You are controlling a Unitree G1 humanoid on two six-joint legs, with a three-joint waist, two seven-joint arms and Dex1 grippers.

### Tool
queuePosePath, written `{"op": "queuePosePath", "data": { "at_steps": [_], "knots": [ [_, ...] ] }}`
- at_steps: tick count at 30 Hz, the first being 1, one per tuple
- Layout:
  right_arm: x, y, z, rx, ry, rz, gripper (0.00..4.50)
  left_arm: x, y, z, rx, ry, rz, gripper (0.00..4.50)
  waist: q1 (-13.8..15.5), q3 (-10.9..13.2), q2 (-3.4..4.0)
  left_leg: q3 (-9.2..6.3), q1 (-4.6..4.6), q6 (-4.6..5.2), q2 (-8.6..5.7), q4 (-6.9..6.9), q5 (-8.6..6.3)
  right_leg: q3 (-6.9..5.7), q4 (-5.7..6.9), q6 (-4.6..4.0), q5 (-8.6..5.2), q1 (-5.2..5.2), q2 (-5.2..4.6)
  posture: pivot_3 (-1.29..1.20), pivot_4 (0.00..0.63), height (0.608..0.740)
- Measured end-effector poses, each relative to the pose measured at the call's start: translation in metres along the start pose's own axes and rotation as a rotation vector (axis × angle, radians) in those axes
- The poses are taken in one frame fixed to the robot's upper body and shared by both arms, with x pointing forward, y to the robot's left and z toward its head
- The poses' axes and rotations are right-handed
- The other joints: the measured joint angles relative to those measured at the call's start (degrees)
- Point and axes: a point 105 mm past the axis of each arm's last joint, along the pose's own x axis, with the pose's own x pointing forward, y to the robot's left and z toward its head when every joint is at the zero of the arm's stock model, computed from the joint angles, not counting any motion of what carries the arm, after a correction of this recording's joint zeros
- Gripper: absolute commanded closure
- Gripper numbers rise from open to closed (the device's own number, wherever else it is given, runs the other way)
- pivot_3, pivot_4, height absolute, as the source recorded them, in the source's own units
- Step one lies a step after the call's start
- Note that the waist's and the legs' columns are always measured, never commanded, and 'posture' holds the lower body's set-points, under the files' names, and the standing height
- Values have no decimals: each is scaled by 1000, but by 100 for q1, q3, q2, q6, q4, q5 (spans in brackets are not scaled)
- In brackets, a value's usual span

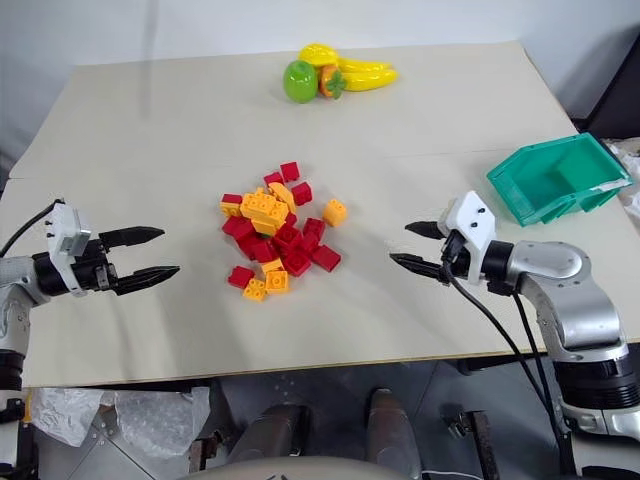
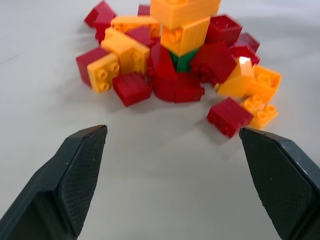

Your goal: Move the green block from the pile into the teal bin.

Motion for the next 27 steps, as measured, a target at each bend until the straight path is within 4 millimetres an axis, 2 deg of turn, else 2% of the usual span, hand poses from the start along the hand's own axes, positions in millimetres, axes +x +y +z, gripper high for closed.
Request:
{"op": "queuePosePath", "data": {
  "at_steps": [3, 6, 9, 13, 16, 19, 22, 25, 27],
  "knots": [
    [3, 9, 6, 14, -13, 13, 3524, 0, -1, 2, 23, -16, -5, 0, -4, 0, 0, 0, 0, 0, 0, -1, 0, 0, 0, 0, 0, 0, 0, 0, 150, 740],
    [16, 21, 17, 49, -50, 41, 4492, -1, -4, 9, 46, -87, -34, 0, -21, 0, 0, 1, 0, 0, 4, 0, 0, 1, 0, 0, 0, -2, 1, 0, 150, 740],
    [36, 31, 23, 64, -62, 70, 4492, -2, -11, 14, 53, -155, -85, 0, -21, 0, -1, 2, 1, -1, 3, 3, 0, 1, 1, 0, 0, -2, 1, 0, 150, 740],
    [78, 46, 31, 66, -78, 111, 4492, -5, -24, 20, 54, -244, -194, 0, -35, -1, -3, 1, 0, -1, 3, 7, 0, 1, 9, 0, 0, -6, 2, 0, 150, 740],
    [106, 54, 37, 80, -85, 126, 4492, -8, -26, 18, 47, -258, -200, 0, -53, -1, -3, 1, 0, -1, 1, 6, 0, 1, 13, 0, 0, -10, 1, 0, 150, 740],
    [140, 75, 47, 94, -101, 189, 4492, -14, -32, 12, 19, -276, -197, 0, -143, -3, -6, 3, -6, -2, 0, 4, 0, 1, 34, -2, -1, -31, 0, 0, 150, 740],
    [171, 100, 53, 91, -101, 273, 4492, -15, -36, 12, 38, -286, -203, 0, -189, -7, -12, 6, -50, -5, -1, 30, -1, -2, 65, -5, -2, -82, -1, 0, 150, 740],
    [190, 109, 58, 111, -111, 296, 4492, -16, -39, 12, 54, -286, -207, 0, -211, -7, -11, 6, -53, -6, -3, 38, -1, -3, 68, -6, -1, -81, -2, 0, 150, 740],
    [198, 106, 59, 109, -117, 281, 4492, -17, -41, 10, 56, -281, -207, 0, -208, -7, -12, 4, -52, -5, -8, 44, -1, -3, 75, -6, -1, -81, -5, 0, 150, 740]
  ]
}}
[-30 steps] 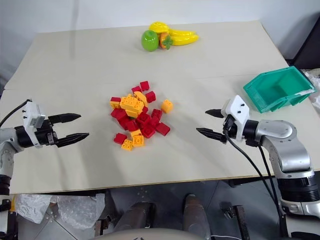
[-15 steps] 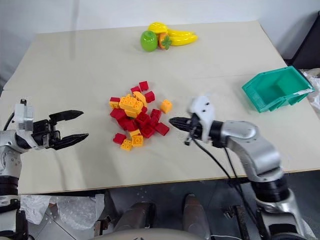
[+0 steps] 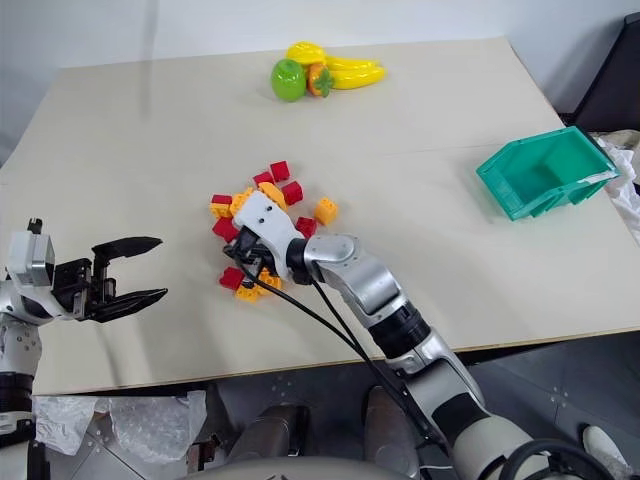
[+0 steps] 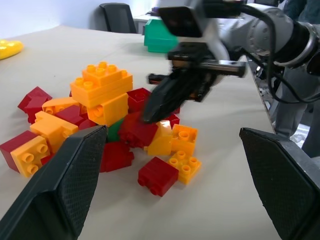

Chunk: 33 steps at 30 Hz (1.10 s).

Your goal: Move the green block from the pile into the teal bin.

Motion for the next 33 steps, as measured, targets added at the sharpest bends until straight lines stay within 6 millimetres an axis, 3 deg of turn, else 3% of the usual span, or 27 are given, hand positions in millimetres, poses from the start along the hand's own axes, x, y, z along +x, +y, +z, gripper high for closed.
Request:
{"op": "queuePosePath", "data": {
  "at_steps": [6, 11, 15, 19, 26, 33],
  "knots": [
    [20, -30, -1, 6, -8, -176, 4492, 4, -2, 2, 30, -17, -7, 0, -38, 0, 0, 1, 1, -3, 1, 8, 0, 1, 11, 0, 0, -1, 2, 0, 150, 740],
    [-3, -77, -15, -6, 47, -410, 4492, 5, 0, 3, 44, -22, -7, 0, -60, 0, 0, -1, 0, -2, -1, 8, 0, 1, 11, -1, 0, -1, 0, 0, 150, 740],
    [-32, -100, -23, -78, 104, -487, 4492, 10, 4, 7, 71, -42, -11, 0, -100, -1, -1, -2, -1, -2, -3, 10, -1, 0, 12, 0, 0, 0, 0, 0, 150, 740],
    [-48, -88, -25, -109, 99, -390, 4492, 12, 9, 6, 65, -60, -1, 0, -149, 0, 1, 3, 0, -3, 4, 7, -2, 3, 9, 0, 0, -3, 6, 0, 150, 740],
    [-39, -48, -1, -96, 10, -168, 4492, 18, 11, 7, 74, -71, -13, 0, -235, 0, 0, 6, 1, -4, 8, 12, -2, 4, 11, 0, 0, -3, 6, 0, 150, 740],
    [-6, -44, -20, -82, 83, -165, 4492, 17, 11, 3, 63, -66, -3, 0, -250, 0, 1, 7, 2, -4, 6, 12, -1, 6, 15, 0, 0, -6, 5, 0, 150, 740]
  ]
}}
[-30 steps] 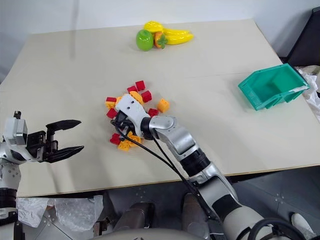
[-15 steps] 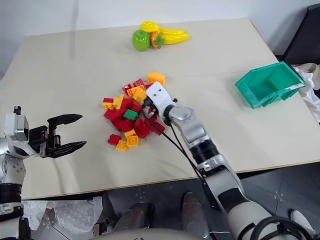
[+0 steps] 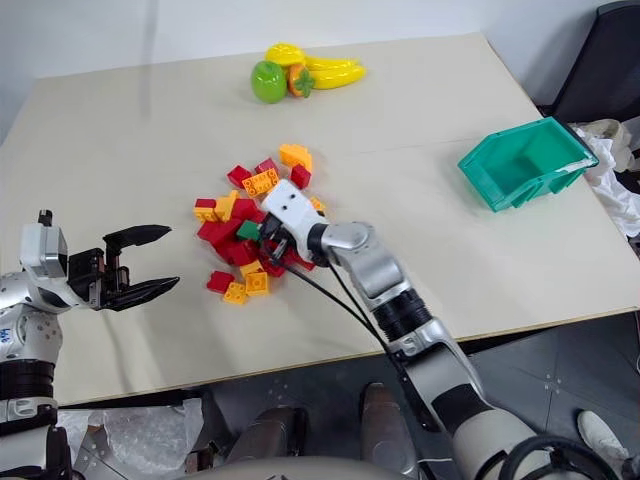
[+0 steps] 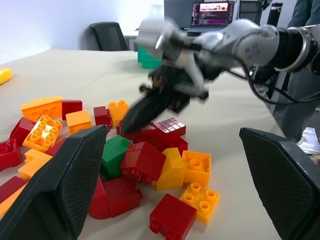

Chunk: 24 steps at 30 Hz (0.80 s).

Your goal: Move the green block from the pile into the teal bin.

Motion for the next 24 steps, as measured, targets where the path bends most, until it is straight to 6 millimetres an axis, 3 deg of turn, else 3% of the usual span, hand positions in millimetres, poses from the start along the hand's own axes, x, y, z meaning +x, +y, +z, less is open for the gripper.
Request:
{"op": "queuePosePath", "data": {
  "at_steps": [9, 16, 20, 24],
  "knots": [
    [4, 8, 0, -56, 40, 50, 4492, -2, -6, -2, -4, 12, -4, 0, 6, 0, 0, -2, 0, 1, -5, 3, 0, 0, 1, 0, 0, 1, -4, 0, 150, 740],
    [-33, 15, -13, -101, 86, 164, 4492, -4, -4, 0, 1, 11, 4, 0, 104, -1, -1, 2, 0, 5, -8, 8, -3, 0, -1, 1, 0, 4, -6, 0, 150, 740],
    [-64, -11, -26, -51, 104, 102, 4492, -2, -2, 2, 10, 11, 1, 0, 194, 1, -1, 3, -3, 5, -9, 9, -2, -1, -5, 1, 1, 4, -7, 0, 150, 740],
    [-102, -31, -17, -94, 77, 126, 3552, -2, -2, 2, 9, 13, 1, 0, 267, 2, -3, 9, -2, 7, -6, 6, -4, 0, -14, 3, 1, 5, -4, 0, 150, 740]
  ]
}}
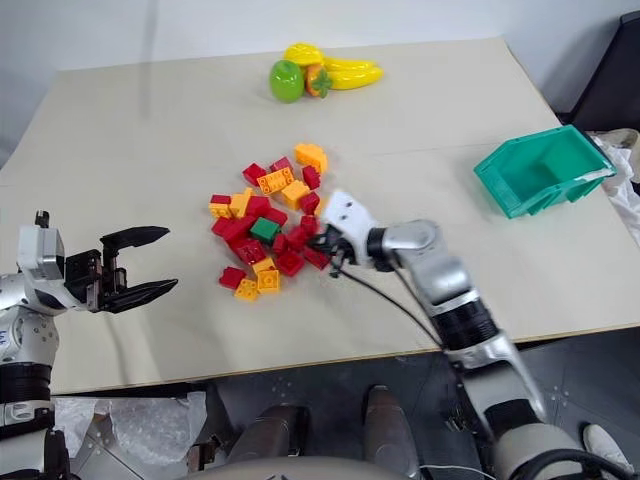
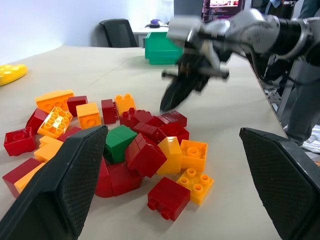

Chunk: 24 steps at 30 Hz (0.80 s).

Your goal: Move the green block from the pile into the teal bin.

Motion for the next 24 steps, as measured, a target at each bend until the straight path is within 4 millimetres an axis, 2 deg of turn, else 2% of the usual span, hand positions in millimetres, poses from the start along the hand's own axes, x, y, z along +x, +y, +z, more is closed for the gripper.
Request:
{"op": "queuePosePath", "data": {
  "at_steps": [1, 5, 9, 11, 16, 19, 20, 24],
  "knots": [
    [-6, -1, 3, -5, -11, 8, 3321, 1, 0, 0, 1, 0, -2, 0, -5, 0, 0, 2, 0, -1, 4, -1, 0, 1, 1, 0, 0, 0, 3, 0, 150, 740],
    [-34, -5, 12, -31, -20, 26, 1933, 2, 1, 1, 5, -1, -6, 0, 20, 2, -2, 5, -1, -1, 5, -1, 0, 1, -5, 0, 0, -1, 1, 0, 150, 740],
    [-72, -21, 10, -54, 41, -30, 575, -1, 3, -3, -18, -1, 11, 0, 48, 3, -4, 6, -1, 2, 1, 0, -2, 1, -18, 0, 0, 1, -2, 0, 150, 740],
    [-82, -26, 11, -64, 60, -52, 12, -2, 3, -3, -19, 0, 12, 0, 50, 4, -5, 6, -1, 2, 2, 1, -2, 1, -19, 0, 0, 1, -2, 0, 150, 740],
    [-78, -25, 14, -34, 76, -54, 12, -2, 2, -3, -19, 1, 12, 0, 19, 4, -4, 13, 1, 1, 9, -2, -2, 5, -18, 0, 0, -3, 1, 0, 150, 740],
    [-64, -23, 29, -42, 61, -42, 12, -4, 1, -4, -24, 7, 15, 0, 30, 4, -4, 14, 0, 1, 9, -1, -2, 5, -18, 0, 0, -4, 0, 0, 150, 740],
    [-58, -23, 33, -38, 53, -40, 12, -4, 1, -5, -25, 8, 16, 0, 30, 4, -4, 15, 0, 1, 8, -1, -2, 7, -17, -1, 0, -4, -1, 0, 150, 740],
    [-4, -10, 60, -38, 15, 13, 12, -4, -1, -4, -21, 11, 11, 0, 13, 4, -3, 11, 1, -4, 16, -1, -2, 4, -5, -3, -1, -9, 3, 0, 150, 740]
  ]
}}
